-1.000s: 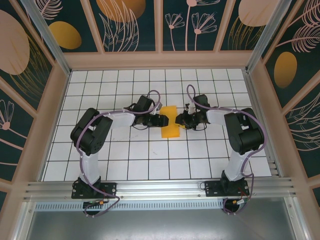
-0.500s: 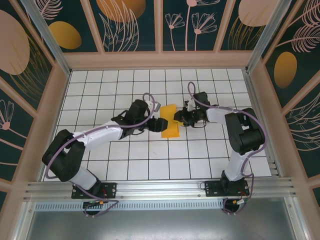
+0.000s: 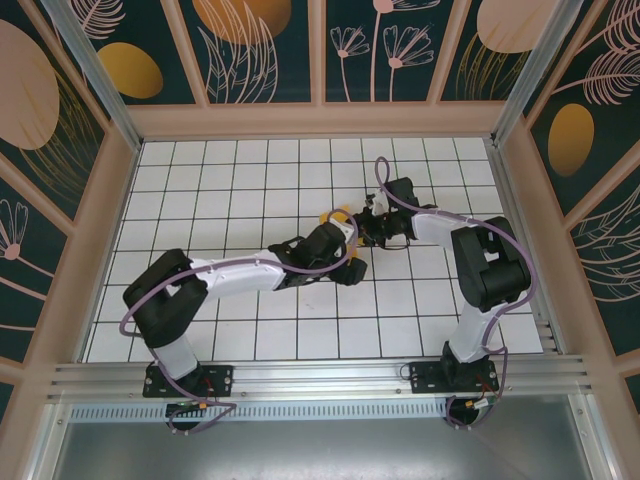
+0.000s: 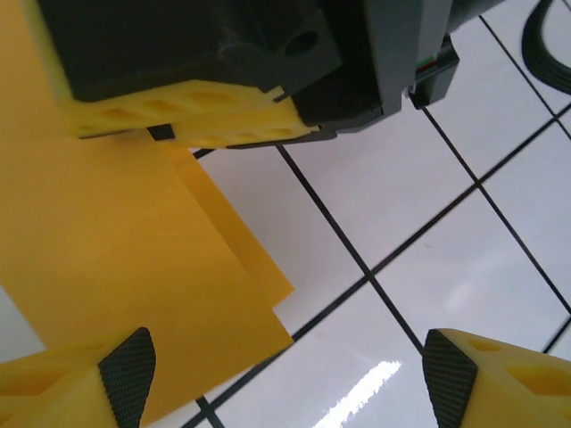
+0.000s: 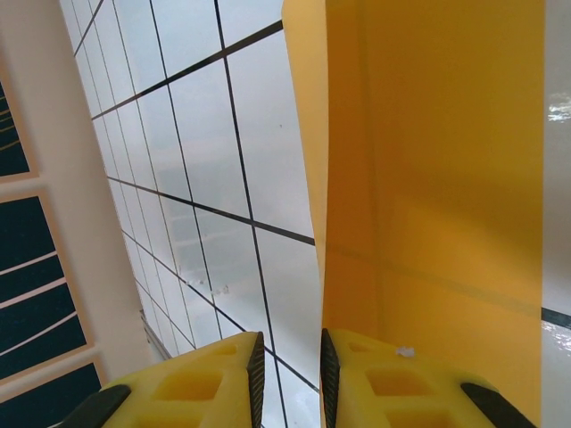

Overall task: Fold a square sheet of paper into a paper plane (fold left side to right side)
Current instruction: Fold the triangle a second time at the center of the table.

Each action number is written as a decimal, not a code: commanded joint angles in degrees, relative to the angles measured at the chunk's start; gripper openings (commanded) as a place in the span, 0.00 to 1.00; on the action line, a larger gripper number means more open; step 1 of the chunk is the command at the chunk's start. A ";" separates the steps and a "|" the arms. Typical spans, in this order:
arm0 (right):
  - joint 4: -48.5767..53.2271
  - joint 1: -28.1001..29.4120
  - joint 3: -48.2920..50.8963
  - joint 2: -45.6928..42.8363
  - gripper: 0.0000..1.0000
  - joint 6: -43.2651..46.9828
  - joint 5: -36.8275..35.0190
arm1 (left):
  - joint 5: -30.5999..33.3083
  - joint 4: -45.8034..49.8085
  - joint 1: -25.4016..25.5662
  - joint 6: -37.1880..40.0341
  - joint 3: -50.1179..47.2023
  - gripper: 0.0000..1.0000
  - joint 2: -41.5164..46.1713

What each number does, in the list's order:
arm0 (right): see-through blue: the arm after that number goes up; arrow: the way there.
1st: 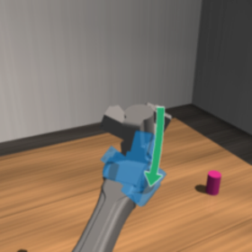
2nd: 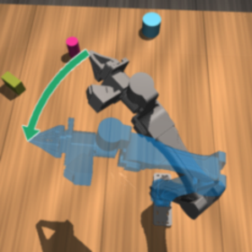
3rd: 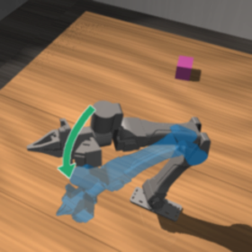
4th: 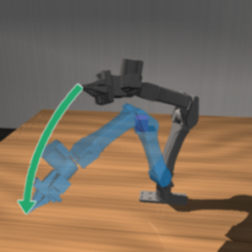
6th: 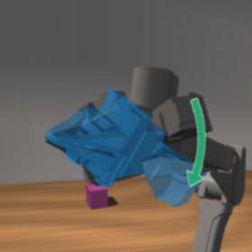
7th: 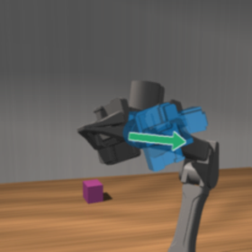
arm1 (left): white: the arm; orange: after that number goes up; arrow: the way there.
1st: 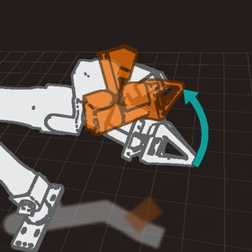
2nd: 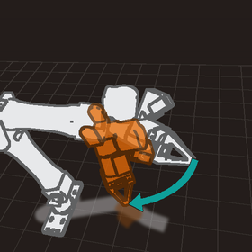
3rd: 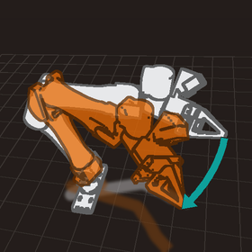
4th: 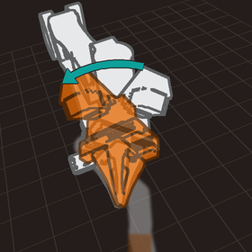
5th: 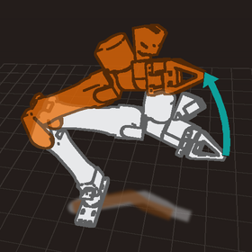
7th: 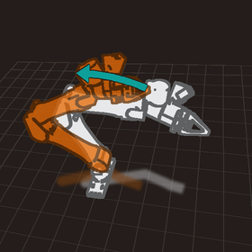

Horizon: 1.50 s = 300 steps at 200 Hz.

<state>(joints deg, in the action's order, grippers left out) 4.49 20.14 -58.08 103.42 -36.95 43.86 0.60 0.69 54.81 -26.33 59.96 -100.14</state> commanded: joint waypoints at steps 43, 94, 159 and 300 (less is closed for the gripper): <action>-0.31 0.59 -1.06 -1.04 0.27 -0.84 1.15 | 11.89 7.04 1.69 0.16 5.22 0.79 -5.16; 0.70 0.54 -1.24 -0.48 0.27 -0.10 0.41 | 10.85 7.90 1.77 0.90 6.04 0.61 -4.83; 2.76 0.55 -2.21 0.49 0.27 1.35 -1.29 | 11.18 9.76 1.77 1.54 6.99 0.34 -3.86; 1.08 -5.34 4.44 -13.65 0.52 4.96 -3.25 | -0.86 10.11 -0.29 -0.02 9.41 0.00 -6.92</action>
<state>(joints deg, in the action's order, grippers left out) 6.24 17.43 -56.93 95.59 -33.39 40.75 5.13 11.40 55.68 -25.19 69.23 -106.28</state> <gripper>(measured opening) 0.495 0.067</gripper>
